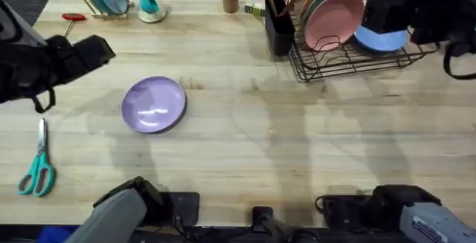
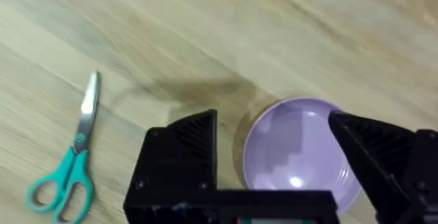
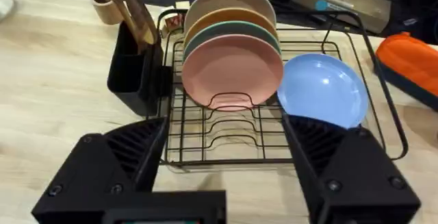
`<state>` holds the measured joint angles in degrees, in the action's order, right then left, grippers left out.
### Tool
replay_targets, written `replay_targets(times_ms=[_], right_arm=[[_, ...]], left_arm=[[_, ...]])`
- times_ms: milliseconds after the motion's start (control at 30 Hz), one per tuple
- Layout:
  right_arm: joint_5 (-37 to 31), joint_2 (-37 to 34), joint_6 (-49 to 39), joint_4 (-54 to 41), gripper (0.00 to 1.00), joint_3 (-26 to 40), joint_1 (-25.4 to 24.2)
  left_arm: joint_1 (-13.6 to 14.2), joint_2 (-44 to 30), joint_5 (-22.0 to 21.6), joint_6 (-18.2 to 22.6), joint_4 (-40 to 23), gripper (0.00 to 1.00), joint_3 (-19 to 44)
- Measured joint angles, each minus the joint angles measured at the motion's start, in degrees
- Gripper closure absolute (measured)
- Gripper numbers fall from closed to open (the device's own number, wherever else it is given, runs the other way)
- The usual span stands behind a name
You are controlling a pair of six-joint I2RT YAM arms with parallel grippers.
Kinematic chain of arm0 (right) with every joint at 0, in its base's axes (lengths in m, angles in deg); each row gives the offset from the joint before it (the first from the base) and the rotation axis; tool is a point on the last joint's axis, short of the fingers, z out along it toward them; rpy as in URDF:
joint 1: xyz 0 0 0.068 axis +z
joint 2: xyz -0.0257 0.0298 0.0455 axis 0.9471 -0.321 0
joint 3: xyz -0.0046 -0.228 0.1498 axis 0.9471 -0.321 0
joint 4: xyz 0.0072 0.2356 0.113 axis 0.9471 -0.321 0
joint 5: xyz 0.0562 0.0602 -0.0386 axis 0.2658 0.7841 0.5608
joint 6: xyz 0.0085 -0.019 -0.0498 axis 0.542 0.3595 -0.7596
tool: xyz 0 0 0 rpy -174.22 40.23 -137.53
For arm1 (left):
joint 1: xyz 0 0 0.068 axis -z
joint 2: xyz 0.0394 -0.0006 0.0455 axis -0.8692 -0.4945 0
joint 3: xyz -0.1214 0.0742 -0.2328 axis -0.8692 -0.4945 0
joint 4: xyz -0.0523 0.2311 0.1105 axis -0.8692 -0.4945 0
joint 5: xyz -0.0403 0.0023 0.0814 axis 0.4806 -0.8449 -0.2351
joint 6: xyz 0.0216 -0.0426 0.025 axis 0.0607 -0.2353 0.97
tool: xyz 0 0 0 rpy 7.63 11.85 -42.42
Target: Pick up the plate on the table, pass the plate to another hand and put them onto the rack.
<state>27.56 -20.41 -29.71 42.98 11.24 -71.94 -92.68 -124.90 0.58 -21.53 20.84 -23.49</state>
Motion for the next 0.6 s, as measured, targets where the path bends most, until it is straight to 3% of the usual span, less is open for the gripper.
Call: replay_targets(times_ms=[233,600], right_arm=[[0.0,0.02,0.0,0.0,0.006,0.0,0.0],[0.0,0.01,0.0,0.0,0.006,0.0,0.0]], left_arm=[[-0.14,-8.65,2.19,-0.02,-4.2,0.007,0.0],[-0.16,-22.17,2.19,-0.01,-0.89,0.007,0.0]])
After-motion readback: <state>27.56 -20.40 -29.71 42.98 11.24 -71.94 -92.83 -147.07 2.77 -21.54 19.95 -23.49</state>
